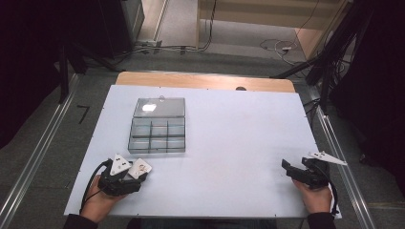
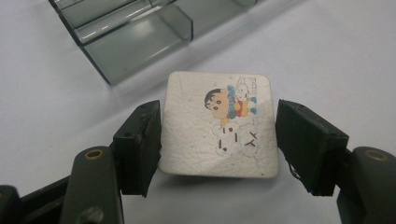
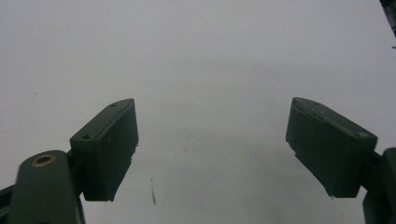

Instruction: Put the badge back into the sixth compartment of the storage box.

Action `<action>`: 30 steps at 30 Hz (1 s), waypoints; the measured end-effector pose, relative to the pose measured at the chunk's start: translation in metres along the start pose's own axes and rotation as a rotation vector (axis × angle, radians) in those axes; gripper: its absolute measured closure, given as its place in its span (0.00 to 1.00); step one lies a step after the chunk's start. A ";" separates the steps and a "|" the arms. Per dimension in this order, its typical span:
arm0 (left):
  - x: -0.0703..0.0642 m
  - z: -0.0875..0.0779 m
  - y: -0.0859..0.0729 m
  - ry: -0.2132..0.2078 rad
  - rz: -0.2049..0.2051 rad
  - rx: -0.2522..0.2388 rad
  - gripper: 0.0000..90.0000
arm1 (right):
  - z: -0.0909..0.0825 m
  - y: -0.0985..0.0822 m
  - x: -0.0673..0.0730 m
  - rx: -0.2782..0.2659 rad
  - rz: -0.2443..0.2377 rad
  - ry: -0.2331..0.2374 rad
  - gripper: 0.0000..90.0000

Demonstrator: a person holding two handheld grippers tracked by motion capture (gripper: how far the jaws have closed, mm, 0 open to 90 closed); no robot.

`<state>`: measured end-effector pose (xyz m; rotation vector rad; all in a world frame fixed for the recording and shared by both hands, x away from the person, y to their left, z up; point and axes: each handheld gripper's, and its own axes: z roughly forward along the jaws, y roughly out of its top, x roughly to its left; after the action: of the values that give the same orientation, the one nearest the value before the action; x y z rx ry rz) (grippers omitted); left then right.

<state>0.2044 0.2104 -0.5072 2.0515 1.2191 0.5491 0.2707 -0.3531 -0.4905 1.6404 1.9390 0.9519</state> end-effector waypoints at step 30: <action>-0.016 -0.004 0.015 -0.044 -0.008 -0.098 0.37 | 0.006 0.017 0.054 -0.005 -0.093 0.140 0.17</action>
<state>0.2030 0.1925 -0.4932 1.9656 1.1522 0.5467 0.2752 -0.2985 -0.4766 1.5028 2.0834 1.0591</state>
